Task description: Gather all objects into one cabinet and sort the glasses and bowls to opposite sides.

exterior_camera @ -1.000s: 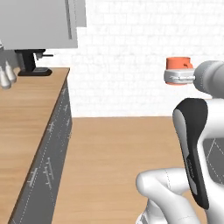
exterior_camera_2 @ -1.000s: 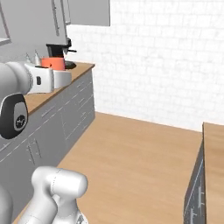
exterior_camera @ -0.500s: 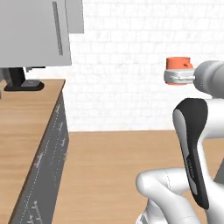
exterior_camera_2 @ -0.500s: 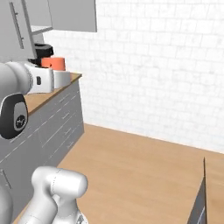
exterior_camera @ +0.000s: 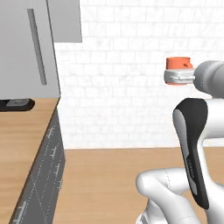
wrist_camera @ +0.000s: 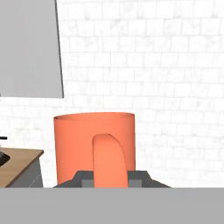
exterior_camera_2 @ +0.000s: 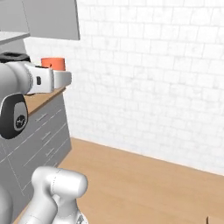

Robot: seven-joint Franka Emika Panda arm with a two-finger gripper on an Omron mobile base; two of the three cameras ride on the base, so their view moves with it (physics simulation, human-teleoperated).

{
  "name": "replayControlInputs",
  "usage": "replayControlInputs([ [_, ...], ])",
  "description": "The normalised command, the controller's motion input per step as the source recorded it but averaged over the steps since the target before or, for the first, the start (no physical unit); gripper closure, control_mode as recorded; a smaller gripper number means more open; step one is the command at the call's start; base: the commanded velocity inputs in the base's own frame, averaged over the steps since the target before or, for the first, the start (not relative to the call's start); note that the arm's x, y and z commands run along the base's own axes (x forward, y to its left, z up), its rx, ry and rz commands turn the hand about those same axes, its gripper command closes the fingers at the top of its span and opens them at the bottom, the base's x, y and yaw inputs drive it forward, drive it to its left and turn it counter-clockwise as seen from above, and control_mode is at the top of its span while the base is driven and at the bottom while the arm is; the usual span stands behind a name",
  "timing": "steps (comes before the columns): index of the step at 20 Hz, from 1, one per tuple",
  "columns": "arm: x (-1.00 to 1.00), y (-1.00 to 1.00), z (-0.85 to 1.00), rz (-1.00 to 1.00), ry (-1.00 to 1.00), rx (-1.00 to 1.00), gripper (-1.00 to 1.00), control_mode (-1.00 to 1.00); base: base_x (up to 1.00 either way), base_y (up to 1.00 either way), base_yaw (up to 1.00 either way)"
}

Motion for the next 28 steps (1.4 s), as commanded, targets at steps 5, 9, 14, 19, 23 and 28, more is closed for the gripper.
replayControlInputs([
  [5, 0.0, 0.0, 0.0, 0.0, 0.0, 0.0, 1.0, 1.0, 1.0, -0.01, 0.12],
  [9, 0.0, 0.0, 0.0, 0.0, 0.0, 0.0, 1.0, 1.0, 0.79, 0.0, 0.52],
  [14, 0.0, 0.0, 0.0, 0.0, 0.0, 0.0, 1.0, 1.0, 0.72, -0.01, 0.77],
  [19, 0.0, 0.0, 0.0, 0.0, 0.0, 0.0, 1.0, 1.0, 0.73, -0.07, 0.81],
  [23, 0.0, 0.0, 0.0, 0.0, 0.0, 0.0, 1.0, 1.0, 0.77, -0.08, 0.8],
  [28, 0.0, 0.0, 0.0, 0.0, 0.0, 0.0, 1.0, 1.0, 0.77, -0.06, 0.79],
])
